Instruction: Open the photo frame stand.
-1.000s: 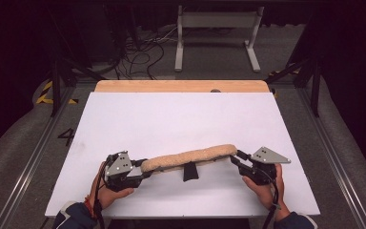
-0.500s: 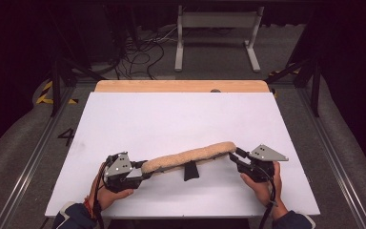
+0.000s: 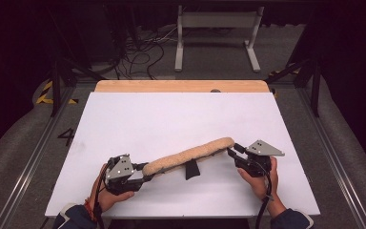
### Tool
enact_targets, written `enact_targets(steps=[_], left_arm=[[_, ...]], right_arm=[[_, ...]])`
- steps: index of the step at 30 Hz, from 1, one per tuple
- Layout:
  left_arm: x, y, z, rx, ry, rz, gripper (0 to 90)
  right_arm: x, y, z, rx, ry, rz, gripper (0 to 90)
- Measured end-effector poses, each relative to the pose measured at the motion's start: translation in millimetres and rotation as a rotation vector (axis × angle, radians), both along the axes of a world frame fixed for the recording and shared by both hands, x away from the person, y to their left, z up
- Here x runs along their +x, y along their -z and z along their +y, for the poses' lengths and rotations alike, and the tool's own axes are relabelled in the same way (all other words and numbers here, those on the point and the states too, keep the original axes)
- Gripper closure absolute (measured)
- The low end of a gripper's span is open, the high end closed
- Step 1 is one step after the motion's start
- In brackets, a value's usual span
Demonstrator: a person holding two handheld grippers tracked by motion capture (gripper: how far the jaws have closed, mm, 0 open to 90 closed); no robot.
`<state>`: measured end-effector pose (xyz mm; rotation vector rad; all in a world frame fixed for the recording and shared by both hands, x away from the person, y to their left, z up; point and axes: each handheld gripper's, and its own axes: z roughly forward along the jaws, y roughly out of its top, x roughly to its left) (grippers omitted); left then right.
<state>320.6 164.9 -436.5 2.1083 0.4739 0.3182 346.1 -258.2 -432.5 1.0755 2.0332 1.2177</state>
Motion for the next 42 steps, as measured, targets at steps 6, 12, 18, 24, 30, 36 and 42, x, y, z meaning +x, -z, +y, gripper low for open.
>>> enact_targets(steps=[6,12,18,24,30,36,42], left_arm=[[-3.1,-0.2,-2.7,0.013,0.0,-0.012,60.1],[-5.3,-0.1,-5.4,0.021,0.009,-0.022,60.3],[-5.3,-0.1,-6.9,0.031,0.018,-0.026,60.3],[-5.7,0.0,-8.0,0.031,0.018,-0.027,60.2],[-4.6,0.3,-7.8,0.026,0.027,-0.02,60.1],[-5.2,0.3,-9.4,0.03,0.04,-0.022,60.0],[-5.2,0.4,-9.9,0.03,0.045,-0.019,60.1]], right_arm=[[4.8,-0.3,1.1,0.001,-0.001,0.003,66.5],[9.1,0.3,1.0,0.001,-0.005,0.009,65.6],[15.0,0.7,2.6,-0.001,-0.009,0.009,64.2],[14.3,0.4,2.0,-0.001,-0.01,0.012,63.7],[14.8,0.2,1.7,-0.001,-0.011,0.011,63.6],[14.3,-2.5,1.5,0.008,-0.013,-0.013,63.9],[15.1,-3.3,1.1,0.009,-0.014,-0.015,64.1]])
